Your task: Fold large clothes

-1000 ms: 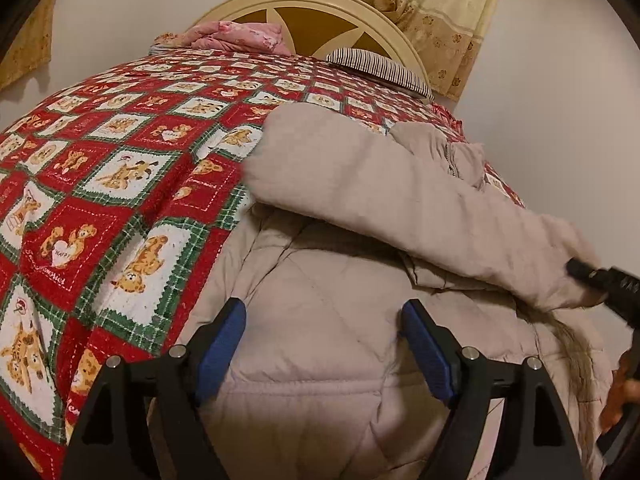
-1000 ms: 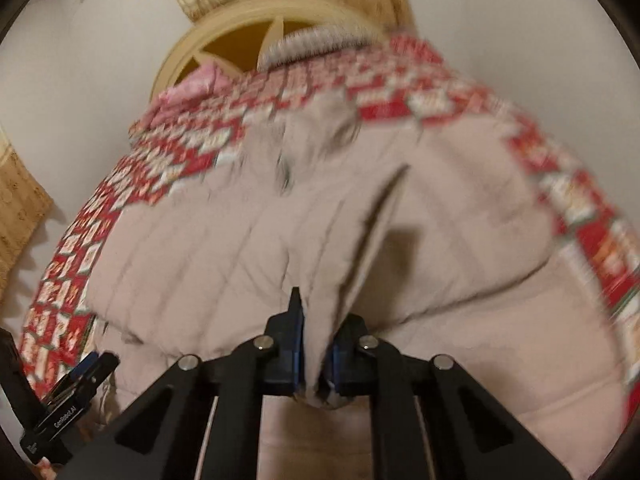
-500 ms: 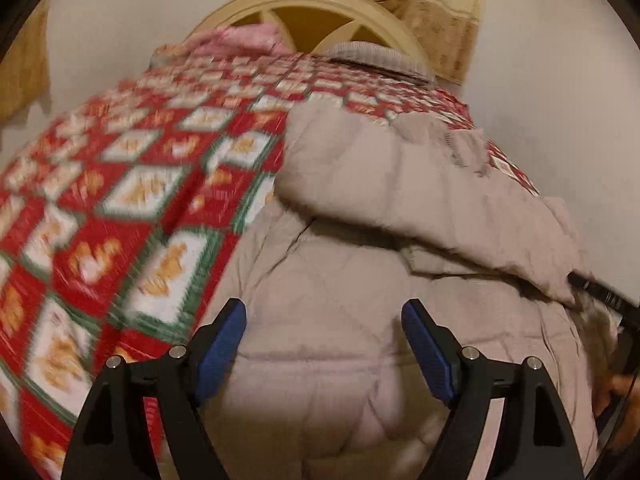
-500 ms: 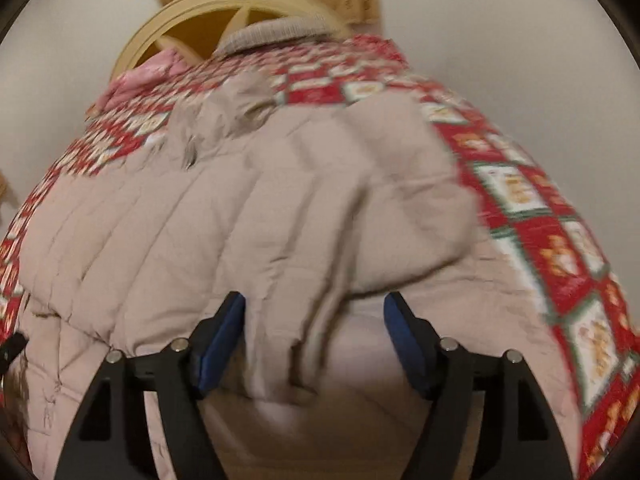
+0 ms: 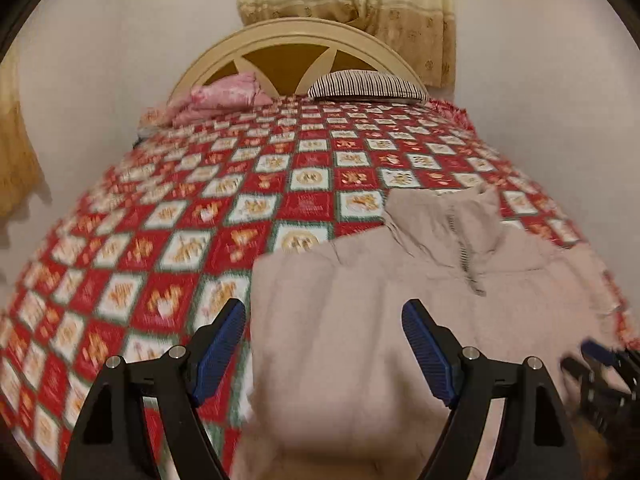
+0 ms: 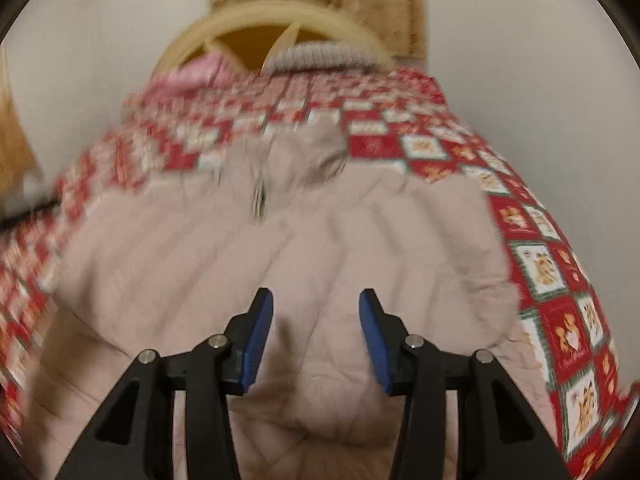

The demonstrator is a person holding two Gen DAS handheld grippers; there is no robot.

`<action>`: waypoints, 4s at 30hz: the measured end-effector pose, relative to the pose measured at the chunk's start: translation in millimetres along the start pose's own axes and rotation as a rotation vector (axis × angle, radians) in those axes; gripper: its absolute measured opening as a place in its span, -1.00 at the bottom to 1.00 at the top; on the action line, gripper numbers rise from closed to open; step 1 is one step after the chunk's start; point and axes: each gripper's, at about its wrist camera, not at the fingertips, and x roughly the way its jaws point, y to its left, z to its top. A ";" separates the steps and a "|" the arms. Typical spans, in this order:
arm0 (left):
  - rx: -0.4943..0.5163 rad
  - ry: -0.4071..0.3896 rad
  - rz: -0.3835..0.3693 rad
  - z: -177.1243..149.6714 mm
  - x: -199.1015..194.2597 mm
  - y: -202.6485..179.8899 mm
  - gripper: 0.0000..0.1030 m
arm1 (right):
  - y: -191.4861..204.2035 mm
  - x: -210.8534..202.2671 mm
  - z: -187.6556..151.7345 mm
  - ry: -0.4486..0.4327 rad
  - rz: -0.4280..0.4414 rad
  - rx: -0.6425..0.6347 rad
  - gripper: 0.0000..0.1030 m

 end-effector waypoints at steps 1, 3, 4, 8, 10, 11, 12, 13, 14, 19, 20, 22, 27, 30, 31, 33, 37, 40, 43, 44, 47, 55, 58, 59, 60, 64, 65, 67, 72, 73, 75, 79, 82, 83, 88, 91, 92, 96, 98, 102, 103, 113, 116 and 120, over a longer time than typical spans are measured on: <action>0.012 -0.012 0.010 0.4 5.1 -1.5 0.57 | -2.3 11.6 -4.9 0.037 -0.003 -0.003 -0.12; 0.038 -0.037 0.025 -5.6 27.3 -5.8 0.57 | -19.2 28.0 -18.6 0.055 -0.019 0.026 -0.16; 0.032 -0.020 0.038 -9.6 38.6 -4.7 0.57 | -26.6 30.8 -21.3 0.045 -0.032 0.040 -0.16; -0.184 0.178 -0.010 -56.6 99.1 25.9 0.62 | -46.5 34.4 -25.1 0.044 -0.041 0.112 -0.16; -0.321 0.176 -0.091 -61.4 98.1 51.5 0.64 | -47.0 36.8 -26.2 0.045 -0.052 0.085 -0.16; -0.336 0.177 -0.098 -62.4 98.9 55.6 0.68 | -45.4 34.9 -27.3 0.047 -0.052 0.089 -0.16; -0.330 0.178 -0.095 -62.9 98.8 54.6 0.69 | -48.5 35.8 -26.8 0.048 -0.043 0.102 -0.16; -0.305 0.176 -0.071 -62.3 98.0 50.3 0.69 | -51.3 36.9 -26.6 0.052 -0.032 0.117 -0.16; -0.285 0.174 -0.048 -61.6 97.3 46.0 0.70 | -50.6 38.4 -23.4 0.056 -0.027 0.122 -0.15; -0.325 0.053 0.002 -63.4 70.4 51.0 0.70 | -44.4 21.9 -11.1 0.058 -0.021 0.095 0.09; -0.356 -0.017 -0.005 -64.3 56.3 56.4 0.70 | -45.0 8.9 -3.2 0.006 0.000 0.117 0.28; -0.385 -0.147 -0.015 -65.4 31.5 62.8 0.70 | -43.0 -9.1 16.8 -0.084 0.021 0.133 0.59; -0.346 -0.281 0.008 -62.9 13.0 58.9 0.70 | -22.0 14.3 98.4 -0.099 0.061 0.157 0.93; -0.351 -0.246 -0.012 -59.4 24.7 61.3 0.70 | -10.2 65.7 147.5 -0.036 0.053 0.189 0.93; -0.358 -0.240 -0.012 -61.1 26.8 62.8 0.70 | -7.6 81.5 160.6 -0.020 0.041 0.198 0.93; -0.386 -0.226 -0.011 -61.9 29.6 67.3 0.70 | -5.4 112.8 184.6 0.011 0.014 0.226 0.93; -0.437 -0.185 -0.026 -65.9 38.1 76.7 0.70 | -11.4 178.5 211.8 0.159 -0.022 0.314 0.89; -0.484 -0.135 -0.052 -67.9 48.3 83.8 0.70 | -15.2 199.4 208.3 0.247 -0.049 0.334 0.67; -0.532 -0.119 -0.074 -70.3 52.0 90.5 0.70 | -19.1 200.4 194.7 0.314 0.002 0.332 0.47; -0.546 -0.115 -0.078 -71.3 52.8 92.0 0.70 | -20.4 197.3 190.2 0.325 0.007 0.316 0.14; -0.550 -0.109 -0.080 -71.7 54.0 90.7 0.70 | -35.0 176.3 171.9 0.331 -0.022 0.270 -0.64; -0.501 -0.115 -0.115 -69.1 54.1 83.8 0.70 | -91.0 136.2 100.2 0.300 0.076 0.393 -0.72; -0.445 -0.131 -0.142 -66.7 50.2 74.8 0.70 | -92.6 133.5 77.2 0.136 0.109 0.382 -0.71; -0.432 -0.133 -0.151 -65.6 49.1 73.1 0.70 | -87.1 130.8 71.7 0.070 0.087 0.348 -0.70; -0.414 -0.132 -0.161 -63.0 47.0 70.7 0.70 | -82.5 129.2 69.0 0.036 0.063 0.327 -0.69; -0.340 -0.170 -0.232 -30.9 28.0 53.0 0.70 | -72.7 124.2 68.7 0.005 -0.002 0.278 -0.60; -0.318 -0.178 -0.235 -14.2 24.7 45.4 0.70 | -74.0 123.8 68.4 0.002 0.005 0.284 -0.59; -0.289 -0.175 -0.237 20.0 28.4 31.1 0.70 | -79.8 122.8 67.2 -0.006 0.034 0.308 -0.59; -0.282 0.011 -0.208 76.7 104.6 -12.1 0.55 | -82.1 124.7 66.8 -0.022 0.069 0.336 -0.57; -0.263 0.052 -0.196 79.5 123.9 -24.6 0.36 | -82.0 125.7 66.8 -0.024 0.074 0.340 -0.57; -0.255 0.133 -0.230 76.0 147.1 -39.7 -0.08 | -84.0 125.5 66.1 -0.028 0.092 0.353 -0.57; -0.327 0.252 -0.272 54.6 177.2 -49.9 -0.48 | -89.0 125.8 64.1 -0.035 0.124 0.377 -0.56; -0.317 0.277 -0.314 38.1 176.0 -55.4 -0.83 | -91.4 126.3 63.5 -0.039 0.141 0.391 -0.56; -0.300 0.257 -0.317 34.5 168.1 -57.8 -0.86 | -92.3 126.6 63.0 -0.040 0.147 0.396 -0.56; -0.319 0.200 -0.326 10.9 130.4 -52.6 -0.87 | -95.2 128.4 62.8 -0.039 0.158 0.413 -0.56; -0.380 0.198 -0.296 -15.6 136.0 -43.8 -0.88 | -94.9 129.4 63.5 -0.036 0.156 0.412 -0.56; -0.417 0.188 -0.316 -27.1 140.2 -39.3 -0.88 | -94.4 129.4 63.5 -0.035 0.155 0.410 -0.55; -0.435 0.147 -0.314 -31.1 139.9 -38.2 -0.88 | -91.4 129.0 64.6 -0.034 0.156 0.395 -0.41; -0.430 0.134 -0.316 -31.7 138.0 -39.3 -0.88 | -89.9 125.7 65.8 -0.028 0.157 0.393 -0.24; -0.452 0.128 -0.335 -31.8 137.5 -34.8 -0.88 | -93.5 57.3 63.4 -0.245 -0.020 0.467 -0.11; -0.452 0.128 -0.331 -31.0 138.3 -34.1 -0.88 | -89.7 41.8 68.7 -0.306 -0.041 0.446 -0.11; -0.452 0.097 -0.290 -24.9 130.4 -21.9 -0.88 | -14.9 141.6 167.3 0.024 0.213 0.237 -0.14; -0.459 0.005 -0.233 -20.2 109.6 -12.8 -0.88 | 9.3 176.1 133.7 0.151 0.170 0.116 -0.17; -0.448 -0.175 -0.138 -7.4 72.2 -4.7 -0.88 | 16.6 169.1 107.8 0.033 0.158 0.060 -0.15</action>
